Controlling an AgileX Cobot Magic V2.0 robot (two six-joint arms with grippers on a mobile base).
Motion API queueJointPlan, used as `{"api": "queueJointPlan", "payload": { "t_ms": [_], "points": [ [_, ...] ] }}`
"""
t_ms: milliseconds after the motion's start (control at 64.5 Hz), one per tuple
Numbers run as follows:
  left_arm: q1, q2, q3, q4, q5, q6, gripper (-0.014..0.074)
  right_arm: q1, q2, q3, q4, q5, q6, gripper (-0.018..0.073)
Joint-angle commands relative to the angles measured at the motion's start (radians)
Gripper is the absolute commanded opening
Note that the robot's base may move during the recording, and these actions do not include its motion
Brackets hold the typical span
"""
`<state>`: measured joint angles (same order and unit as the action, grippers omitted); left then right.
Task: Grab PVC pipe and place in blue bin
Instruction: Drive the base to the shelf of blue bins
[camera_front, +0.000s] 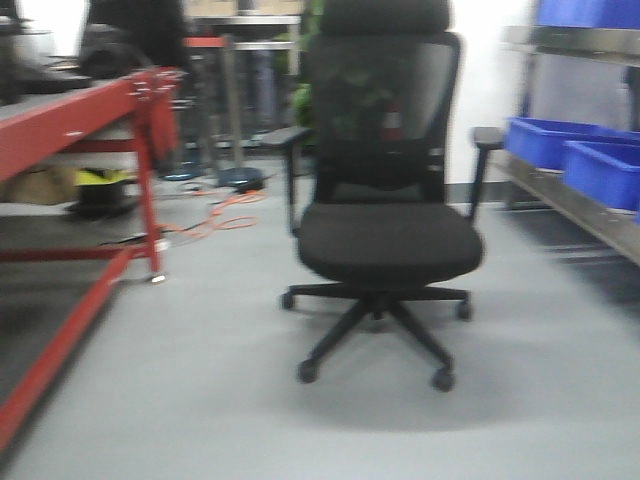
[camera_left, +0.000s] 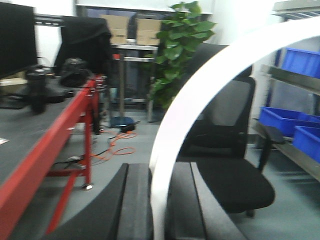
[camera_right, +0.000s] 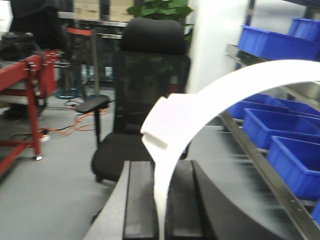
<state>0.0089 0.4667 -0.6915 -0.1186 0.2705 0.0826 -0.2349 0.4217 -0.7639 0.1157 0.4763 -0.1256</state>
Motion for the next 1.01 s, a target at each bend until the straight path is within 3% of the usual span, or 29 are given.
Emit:
{"api": "queueJointPlan", "payload": {
  "t_ms": [0, 992],
  "points": [
    [-0.007, -0.004, -0.001, -0.005, -0.026, -0.004, -0.0111, -0.001, -0.003, 0.001, -0.005, -0.03, -0.006, -0.0162],
    [-0.007, -0.004, -0.001, -0.005, -0.026, -0.004, -0.0111, -0.001, -0.003, 0.001, -0.005, -0.034, -0.006, -0.0162]
  ]
}}
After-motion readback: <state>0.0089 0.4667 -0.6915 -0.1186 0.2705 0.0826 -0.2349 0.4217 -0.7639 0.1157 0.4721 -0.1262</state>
